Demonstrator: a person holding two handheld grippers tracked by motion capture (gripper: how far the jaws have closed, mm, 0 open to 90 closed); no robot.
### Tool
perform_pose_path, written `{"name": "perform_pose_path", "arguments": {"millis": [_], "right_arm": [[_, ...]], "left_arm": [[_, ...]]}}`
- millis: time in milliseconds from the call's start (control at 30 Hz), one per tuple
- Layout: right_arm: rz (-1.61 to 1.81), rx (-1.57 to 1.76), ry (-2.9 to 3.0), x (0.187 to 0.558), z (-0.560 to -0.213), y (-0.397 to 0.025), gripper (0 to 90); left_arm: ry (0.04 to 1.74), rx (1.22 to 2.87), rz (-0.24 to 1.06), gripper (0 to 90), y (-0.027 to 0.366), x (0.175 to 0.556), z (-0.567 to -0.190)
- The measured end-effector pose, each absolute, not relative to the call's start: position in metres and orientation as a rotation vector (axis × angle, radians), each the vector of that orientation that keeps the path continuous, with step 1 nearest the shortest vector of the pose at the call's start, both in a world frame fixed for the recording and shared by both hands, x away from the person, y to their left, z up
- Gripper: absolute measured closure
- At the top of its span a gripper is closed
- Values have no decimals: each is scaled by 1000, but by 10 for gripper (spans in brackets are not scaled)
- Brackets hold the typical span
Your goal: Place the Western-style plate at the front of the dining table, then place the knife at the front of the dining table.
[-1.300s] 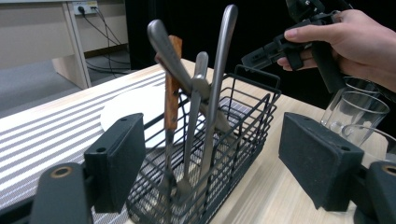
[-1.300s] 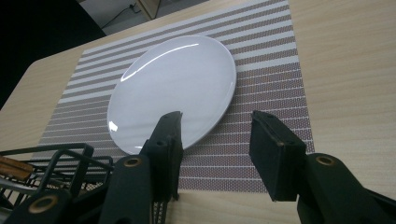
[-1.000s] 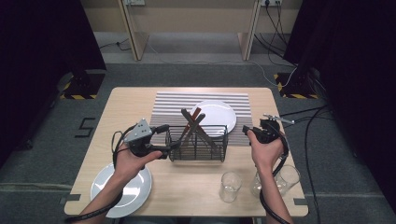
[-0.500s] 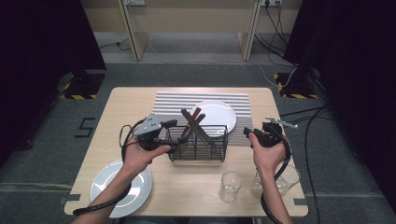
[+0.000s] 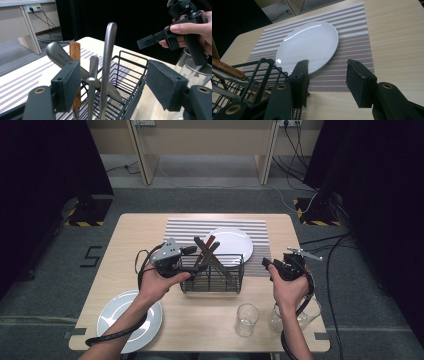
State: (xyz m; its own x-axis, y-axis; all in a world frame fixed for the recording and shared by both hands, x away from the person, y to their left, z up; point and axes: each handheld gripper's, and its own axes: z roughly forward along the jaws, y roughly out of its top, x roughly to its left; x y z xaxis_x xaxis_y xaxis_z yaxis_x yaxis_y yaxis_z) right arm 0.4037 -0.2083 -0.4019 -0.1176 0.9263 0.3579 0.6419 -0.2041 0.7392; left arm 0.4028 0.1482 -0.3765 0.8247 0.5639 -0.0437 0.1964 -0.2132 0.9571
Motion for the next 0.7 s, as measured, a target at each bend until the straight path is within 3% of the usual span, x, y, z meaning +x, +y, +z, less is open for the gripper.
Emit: {"name": "perform_pose_path", "arguments": {"millis": [700], "right_arm": [[1267, 1832, 1724, 400, -398, -210, 527]], "left_arm": [[556, 1836, 381, 334, 131, 416, -375]]}}
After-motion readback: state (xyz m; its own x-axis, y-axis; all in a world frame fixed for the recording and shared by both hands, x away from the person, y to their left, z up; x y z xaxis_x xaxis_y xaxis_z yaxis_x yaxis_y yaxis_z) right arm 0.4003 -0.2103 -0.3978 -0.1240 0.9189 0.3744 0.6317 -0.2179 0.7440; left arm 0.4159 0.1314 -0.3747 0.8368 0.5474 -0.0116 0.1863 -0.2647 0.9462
